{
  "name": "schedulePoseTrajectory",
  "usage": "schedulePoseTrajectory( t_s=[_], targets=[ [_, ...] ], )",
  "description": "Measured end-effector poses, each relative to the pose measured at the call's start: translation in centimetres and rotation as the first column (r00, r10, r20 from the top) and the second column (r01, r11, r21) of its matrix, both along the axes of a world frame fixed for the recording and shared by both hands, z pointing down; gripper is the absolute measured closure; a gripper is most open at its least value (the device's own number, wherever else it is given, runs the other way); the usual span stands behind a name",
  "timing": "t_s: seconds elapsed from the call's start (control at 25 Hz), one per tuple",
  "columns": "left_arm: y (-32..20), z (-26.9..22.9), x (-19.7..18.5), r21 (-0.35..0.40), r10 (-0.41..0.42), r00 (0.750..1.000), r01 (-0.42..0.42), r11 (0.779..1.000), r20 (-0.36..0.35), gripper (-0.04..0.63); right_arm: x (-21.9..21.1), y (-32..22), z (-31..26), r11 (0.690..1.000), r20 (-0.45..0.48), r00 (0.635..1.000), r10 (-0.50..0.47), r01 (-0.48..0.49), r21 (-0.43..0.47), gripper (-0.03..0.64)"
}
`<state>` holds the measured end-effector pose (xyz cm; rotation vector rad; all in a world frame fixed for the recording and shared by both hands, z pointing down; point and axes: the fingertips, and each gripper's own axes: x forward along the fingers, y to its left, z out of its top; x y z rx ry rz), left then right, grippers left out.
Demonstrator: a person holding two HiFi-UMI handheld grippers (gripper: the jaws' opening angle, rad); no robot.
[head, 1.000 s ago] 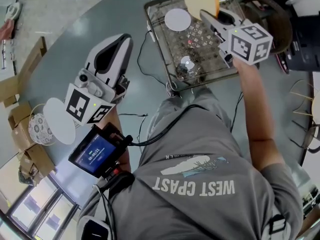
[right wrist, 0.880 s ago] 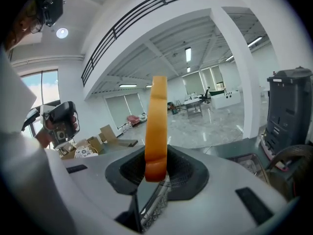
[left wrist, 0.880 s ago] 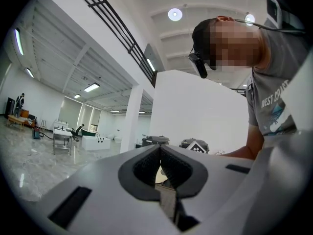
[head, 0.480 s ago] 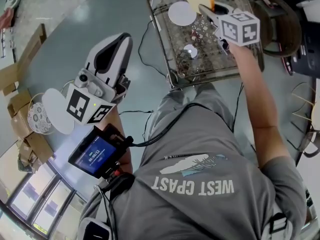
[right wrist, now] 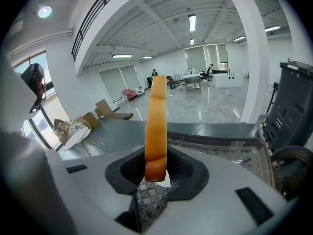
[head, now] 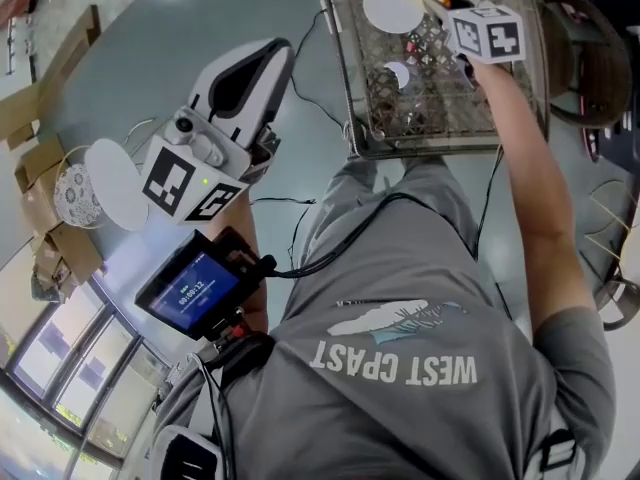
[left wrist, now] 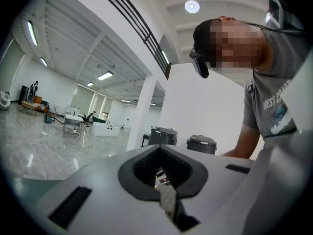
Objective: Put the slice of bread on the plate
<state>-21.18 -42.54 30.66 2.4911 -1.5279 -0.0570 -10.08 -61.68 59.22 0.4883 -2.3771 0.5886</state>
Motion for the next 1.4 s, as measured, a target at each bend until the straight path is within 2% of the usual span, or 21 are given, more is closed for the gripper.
schedulePoseTrajectory(
  t_s=[0.28, 0.52, 0.68, 0.88, 0.96, 1.12, 1.24, 1.4],
  targets=[
    [0.0, 3.2, -2.3, -0.035, 0.005, 1.0, -0.005, 0.999, -0.012, 0.589, -2.7, -0.6, 7.4, 1.0, -0.123, 0.992, -0.018, 0.019, 0.004, 0.523],
    [-0.6, 4.5, -3.7, -0.073, -0.01, 1.0, 0.008, 0.997, -0.015, 0.589, -4.3, -1.4, 12.1, 0.997, -0.224, 0.972, -0.073, 0.08, 0.021, 0.523],
    [-0.1, 5.2, -3.9, -0.101, -0.02, 1.0, 0.018, 0.995, -0.019, 0.588, -3.4, -1.5, 15.4, 0.992, -0.33, 0.939, -0.092, 0.117, 0.055, 0.523],
    [0.0, 5.8, -3.7, -0.13, -0.023, 0.999, 0.018, 0.991, -0.033, 0.589, -1.8, -3.0, 17.8, 0.965, -0.491, 0.867, -0.08, 0.191, 0.179, 0.523],
    [0.1, 6.1, -3.6, -0.14, -0.023, 0.999, 0.017, 0.99, -0.038, 0.589, -2.0, -3.3, 18.2, 0.941, -0.531, 0.843, -0.089, 0.246, 0.232, 0.522],
    [0.4, 6.6, -3.4, -0.158, -0.019, 0.999, 0.011, 0.987, -0.047, 0.589, -2.6, -2.7, 18.3, 0.868, -0.607, 0.786, -0.116, 0.378, 0.323, 0.522],
    [0.4, 6.8, -3.3, -0.163, -0.02, 0.999, 0.012, 0.987, -0.05, 0.589, -3.5, -1.9, 18.2, 0.791, -0.657, 0.739, -0.148, 0.487, 0.37, 0.522],
    [0.6, 7.0, -3.3, -0.17, -0.02, 0.999, 0.011, 0.985, -0.051, 0.589, -4.3, 0.0, 18.9, 0.69, -0.728, 0.653, -0.209, 0.627, 0.363, 0.522]
  ],
)
